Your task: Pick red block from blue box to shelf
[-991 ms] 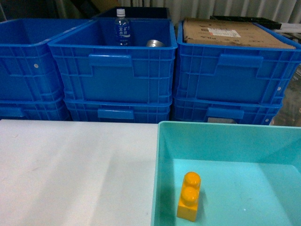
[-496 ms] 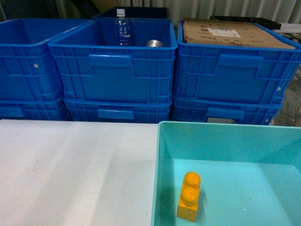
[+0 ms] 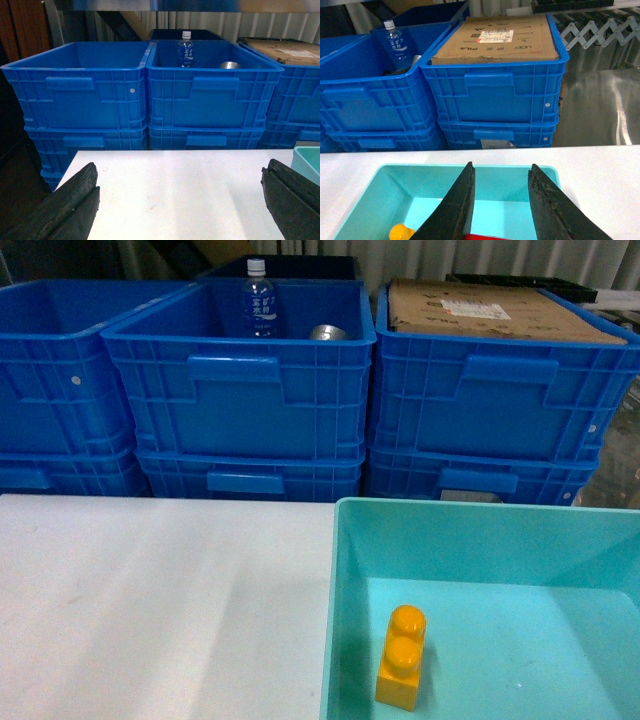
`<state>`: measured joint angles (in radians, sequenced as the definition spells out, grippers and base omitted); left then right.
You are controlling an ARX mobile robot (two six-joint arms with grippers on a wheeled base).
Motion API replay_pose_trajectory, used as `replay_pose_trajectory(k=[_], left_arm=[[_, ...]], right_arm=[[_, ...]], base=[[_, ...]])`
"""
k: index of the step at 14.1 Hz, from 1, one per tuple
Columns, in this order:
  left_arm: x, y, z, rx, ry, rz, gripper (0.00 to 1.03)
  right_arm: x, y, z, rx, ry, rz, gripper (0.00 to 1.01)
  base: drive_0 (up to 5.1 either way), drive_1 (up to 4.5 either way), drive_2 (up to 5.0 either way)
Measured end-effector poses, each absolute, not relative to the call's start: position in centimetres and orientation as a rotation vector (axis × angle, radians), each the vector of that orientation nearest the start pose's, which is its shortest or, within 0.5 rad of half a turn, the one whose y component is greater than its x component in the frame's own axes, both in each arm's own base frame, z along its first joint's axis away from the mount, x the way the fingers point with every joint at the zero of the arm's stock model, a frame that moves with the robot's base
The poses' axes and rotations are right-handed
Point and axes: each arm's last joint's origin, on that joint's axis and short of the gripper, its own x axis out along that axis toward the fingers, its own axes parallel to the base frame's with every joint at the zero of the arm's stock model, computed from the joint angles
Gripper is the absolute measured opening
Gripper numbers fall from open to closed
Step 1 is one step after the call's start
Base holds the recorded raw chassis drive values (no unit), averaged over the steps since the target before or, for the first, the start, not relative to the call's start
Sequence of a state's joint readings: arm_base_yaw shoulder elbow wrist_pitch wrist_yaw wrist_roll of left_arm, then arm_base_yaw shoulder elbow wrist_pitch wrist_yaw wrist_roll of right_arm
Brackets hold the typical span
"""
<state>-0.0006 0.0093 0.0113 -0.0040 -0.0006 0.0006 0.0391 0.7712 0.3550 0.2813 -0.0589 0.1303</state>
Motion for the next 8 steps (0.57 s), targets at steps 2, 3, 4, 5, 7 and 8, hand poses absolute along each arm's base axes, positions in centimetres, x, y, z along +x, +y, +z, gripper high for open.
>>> replay_pose_trajectory(k=[2,3,4,5,7,8], left_arm=[[9.76,0.0,16.63,0.0,0.002,0.0,0.98],[9.76,-0.01,16.63,0.0,0.002,0.0,0.98],[9.76,0.0,16.63,0.001,0.002,0.0,0.98],[9.76,0.0,16.63,0.0,0.002,0.0,0.98],[9.76,0.0,16.63,0.0,0.002,0.0,0.98],[9.76,0.0,16.63,0.001,0.002,0.0,0.98]], right_arm=[[17.54,0.85,22.94,0.131,0.142,0.087,0.26],[17.54,0.85,22.94,0.131,0.142,0.087,0.26],[17.54,0.85,22.94,0.131,0.142,0.087,0.26],[17.54,0.85,22.94,0.131,0.142,0.087,0.26],[17.54,0.85,22.94,0.131,0.142,0.087,0.26],[17.54,0.85,22.94,0.131,0.142,0.087,0.26]], base=[[0.0,0.0,0.0],[0.0,0.0,0.0],[0.0,0.0,0.0],[0.0,0.0,0.0],[0.0,0.0,0.0],[0.0,0.0,0.0]])
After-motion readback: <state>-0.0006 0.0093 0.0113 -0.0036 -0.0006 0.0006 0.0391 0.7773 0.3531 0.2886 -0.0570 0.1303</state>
